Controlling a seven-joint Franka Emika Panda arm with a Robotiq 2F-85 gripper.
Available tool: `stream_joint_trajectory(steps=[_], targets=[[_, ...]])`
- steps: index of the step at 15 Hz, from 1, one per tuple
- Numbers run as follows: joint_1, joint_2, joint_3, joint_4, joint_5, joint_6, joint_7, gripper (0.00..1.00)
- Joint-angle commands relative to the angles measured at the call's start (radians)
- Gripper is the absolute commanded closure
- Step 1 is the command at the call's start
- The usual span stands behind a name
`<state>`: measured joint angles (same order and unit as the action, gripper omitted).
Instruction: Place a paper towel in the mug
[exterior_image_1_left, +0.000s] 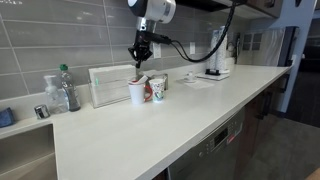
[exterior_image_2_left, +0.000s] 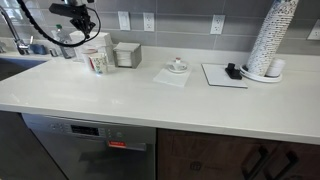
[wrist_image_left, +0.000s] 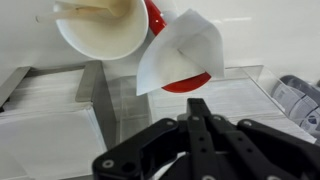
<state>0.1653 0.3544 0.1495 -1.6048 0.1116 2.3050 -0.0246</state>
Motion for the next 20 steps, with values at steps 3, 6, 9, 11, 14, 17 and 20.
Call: stream_joint_trajectory(steps=[3, 6, 9, 11, 14, 17, 20], targets=[[-0.091, -0.214, 0.037, -0.333, 0.173, 0.210, -0.200, 1.00], [-0.109, -0.355, 0.012, -0.450, 0.212, 0.194, -0.222, 1.00], [-0.109, -0.492, -0.031, -0.520, 0.184, 0.094, -0.178, 1.00], [-0.107, -0.566, -0.060, -0.535, 0.161, -0.005, -0.161, 0.73], [-0.114, -0.652, -0.096, -0.521, 0.109, -0.174, -0.122, 0.51], [-0.125, -0.698, -0.123, -0.474, 0.065, -0.366, -0.088, 0.29], [-0.147, -0.721, -0.120, -0.432, -0.022, -0.495, -0.029, 0.07]])
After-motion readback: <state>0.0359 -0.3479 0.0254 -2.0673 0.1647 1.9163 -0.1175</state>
